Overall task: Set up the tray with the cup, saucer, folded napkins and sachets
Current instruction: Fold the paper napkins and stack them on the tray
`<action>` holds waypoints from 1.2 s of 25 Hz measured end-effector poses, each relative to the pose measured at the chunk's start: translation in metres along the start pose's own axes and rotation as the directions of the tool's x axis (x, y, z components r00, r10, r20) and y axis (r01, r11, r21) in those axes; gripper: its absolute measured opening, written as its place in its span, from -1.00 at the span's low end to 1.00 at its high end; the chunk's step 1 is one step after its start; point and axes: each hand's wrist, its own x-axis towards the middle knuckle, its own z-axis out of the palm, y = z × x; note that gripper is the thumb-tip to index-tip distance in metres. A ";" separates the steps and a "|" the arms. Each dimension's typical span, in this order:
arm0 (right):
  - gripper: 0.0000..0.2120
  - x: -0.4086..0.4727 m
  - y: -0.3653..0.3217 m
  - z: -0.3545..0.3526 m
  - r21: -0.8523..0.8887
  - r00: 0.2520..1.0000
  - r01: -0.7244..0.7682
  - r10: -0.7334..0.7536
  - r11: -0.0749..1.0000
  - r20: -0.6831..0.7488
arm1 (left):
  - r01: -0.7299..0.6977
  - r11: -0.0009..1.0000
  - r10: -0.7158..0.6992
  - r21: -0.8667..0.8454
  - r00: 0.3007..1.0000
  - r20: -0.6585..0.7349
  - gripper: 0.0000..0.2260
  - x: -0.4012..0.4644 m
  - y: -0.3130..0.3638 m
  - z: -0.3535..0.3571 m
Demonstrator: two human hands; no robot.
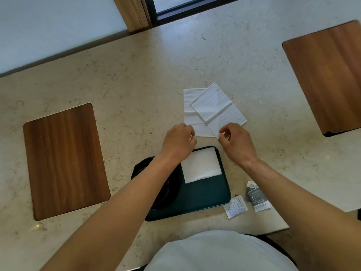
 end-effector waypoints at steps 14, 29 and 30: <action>-0.80 0.101 0.027 -0.026 -0.239 0.957 0.278 -0.290 0.931 -0.016 | -0.017 0.992 0.026 0.128 0.998 -0.064 -0.87 0.076 0.037 0.023; -0.90 0.105 0.022 -0.029 -0.248 0.963 0.265 -0.270 0.932 0.012 | -0.027 0.999 0.023 -0.022 0.987 -0.162 -0.93 0.070 0.036 0.022; -0.91 0.103 0.020 -0.032 -0.242 0.962 0.269 -0.273 0.932 0.018 | -0.038 0.999 0.032 -0.031 0.983 -0.182 -0.94 0.067 0.035 0.020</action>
